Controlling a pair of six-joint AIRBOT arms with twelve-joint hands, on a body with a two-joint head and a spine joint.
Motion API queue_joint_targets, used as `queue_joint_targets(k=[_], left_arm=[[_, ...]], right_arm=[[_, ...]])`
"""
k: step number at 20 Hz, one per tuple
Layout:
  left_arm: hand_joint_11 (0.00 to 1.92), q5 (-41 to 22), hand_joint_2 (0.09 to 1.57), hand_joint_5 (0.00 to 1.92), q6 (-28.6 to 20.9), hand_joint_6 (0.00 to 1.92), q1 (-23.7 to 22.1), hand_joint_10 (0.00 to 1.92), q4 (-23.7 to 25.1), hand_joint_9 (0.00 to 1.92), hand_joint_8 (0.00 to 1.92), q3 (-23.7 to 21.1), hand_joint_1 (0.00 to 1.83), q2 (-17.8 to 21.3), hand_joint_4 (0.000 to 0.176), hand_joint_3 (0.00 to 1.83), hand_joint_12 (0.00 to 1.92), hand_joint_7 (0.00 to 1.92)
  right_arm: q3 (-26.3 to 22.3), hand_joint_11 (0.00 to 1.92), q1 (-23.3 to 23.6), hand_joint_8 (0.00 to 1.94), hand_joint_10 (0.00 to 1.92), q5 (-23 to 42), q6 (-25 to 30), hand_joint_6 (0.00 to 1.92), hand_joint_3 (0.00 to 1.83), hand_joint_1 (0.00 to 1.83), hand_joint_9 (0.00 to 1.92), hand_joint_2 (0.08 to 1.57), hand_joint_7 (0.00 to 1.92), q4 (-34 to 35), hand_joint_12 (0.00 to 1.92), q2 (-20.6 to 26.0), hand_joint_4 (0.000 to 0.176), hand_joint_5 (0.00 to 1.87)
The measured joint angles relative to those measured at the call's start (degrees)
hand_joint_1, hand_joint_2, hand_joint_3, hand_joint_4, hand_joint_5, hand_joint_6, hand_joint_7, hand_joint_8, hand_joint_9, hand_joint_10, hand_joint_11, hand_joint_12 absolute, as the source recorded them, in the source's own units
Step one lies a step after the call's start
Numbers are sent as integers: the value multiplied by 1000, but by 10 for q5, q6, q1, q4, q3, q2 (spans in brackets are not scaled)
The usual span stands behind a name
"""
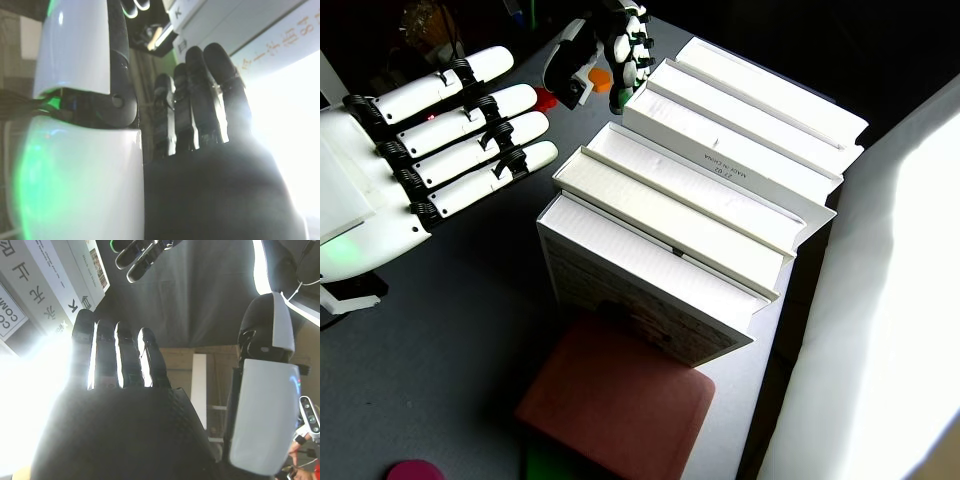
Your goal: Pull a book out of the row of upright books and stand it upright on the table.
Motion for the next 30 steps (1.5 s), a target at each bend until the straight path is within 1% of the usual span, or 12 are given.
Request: queue_joint_targets(k=[1, 4, 5, 8, 11, 12, 13, 19, 20, 22, 27, 30], left_arm=[[0, 0, 851, 276, 0, 2, 0, 59, 0, 368, 7, 0, 870, 0, 0, 0, 1242, 347], [1, 1, 848, 320, 1, 7, 0, 49, 0, 421, 12, -2, 950, 0, 0, 0, 1284, 418], [0, 1, 841, 322, 1, 5, 0, 42, 0, 418, 6, -2, 974, 0, 0, 0, 1289, 414], [0, 0, 819, 340, 1, 2, 0, 40, -1, 464, 6, -4, 981, 0, 0, 0, 1320, 448], [0, -1, 872, 320, 1, 3, 0, 23, -2, 451, 3, -4, 909, 0, 0, 8, 1353, 436], [0, -1, 900, 321, 1, 3, 0, 22, -1, 452, 8, -4, 916, 0, 0, 18, 1358, 449], [0, -1, 893, 318, 1, 1, 0, 14, -2, 439, 3, -4, 907, 0, 0, 10, 1314, 418], [0, -2, 885, 317, 1, 9, 0, 7, -2, 379, 2, -4, 942, 0, 0, 1, 1226, 330], [0, -2, 886, 346, 1, 18, 0, 16, -2, 401, 6, -4, 972, 0, 0, 1, 1214, 342], [30, -2, 881, 367, 1, 11, 0, 12, -2, 408, 2, -4, 998, 0, 0, 0, 1173, 341], [0, -3, 881, 396, 1, 10, 0, 1, -2, 389, 2, -8, 965, 0, 0, 0, 1100, 329], [0, -4, 863, 404, 1, 2, 0, 5, -2, 408, 4, -10, 916, 0, 0, 0, 1177, 350]], right_arm=[[-2, 0, 0, 4, 65, 0, 0, 19, 9, 942, 216, 954, 235, -1, 1144, 0, 0, 206], [-13, 0, 23, 1, 8, -6, 1, 14, 0, 952, 151, 931, 193, -25, 927, 12, 51, 240], [-16, 0, 35, 1, 1, -3, 2, 25, 0, 941, 133, 935, 199, -31, 591, 19, 1, 313], [-26, 0, 73, 4, 3, 7, -21, 6, 9, 753, 209, 1019, 379, -30, 362, 51, 0, 546], [-21, 0, 98, 0, 0, -6, -33, 23, 0, 884, 2, 969, 84, -37, 3, 57, 28, 769], [-15, 0, 108, 0, 0, -17, -40, 24, 0, 810, 0, 962, 16, -41, 0, 54, 121, 784], [-7, 0, 113, 0, 0, -27, -42, 38, 0, 846, 0, 942, 2, -44, 0, 49, 126, 828], [45, 0, 169, 0, 0, -127, -59, 0, 20, 512, 0, 1111, 0, -54, 0, 11, 0, 620], [48, 0, 180, 0, 0, -133, -67, 0, 13, 368, 0, 1114, 0, -56, 0, 10, 45, 584], [52, 0, 201, 0, 0, -149, -80, 3, 0, 271, 0, 1084, 0, -56, 0, 8, 64, 587], [72, 0, 215, 0, 0, -193, -96, 0, 7, 289, 0, 1101, 0, -68, 0, -11, 40, 568], [91, 0, 217, 0, 0, -205, -98, 2, 0, 317, 0, 1077, 0, -64, 0, -25, 91, 572]])
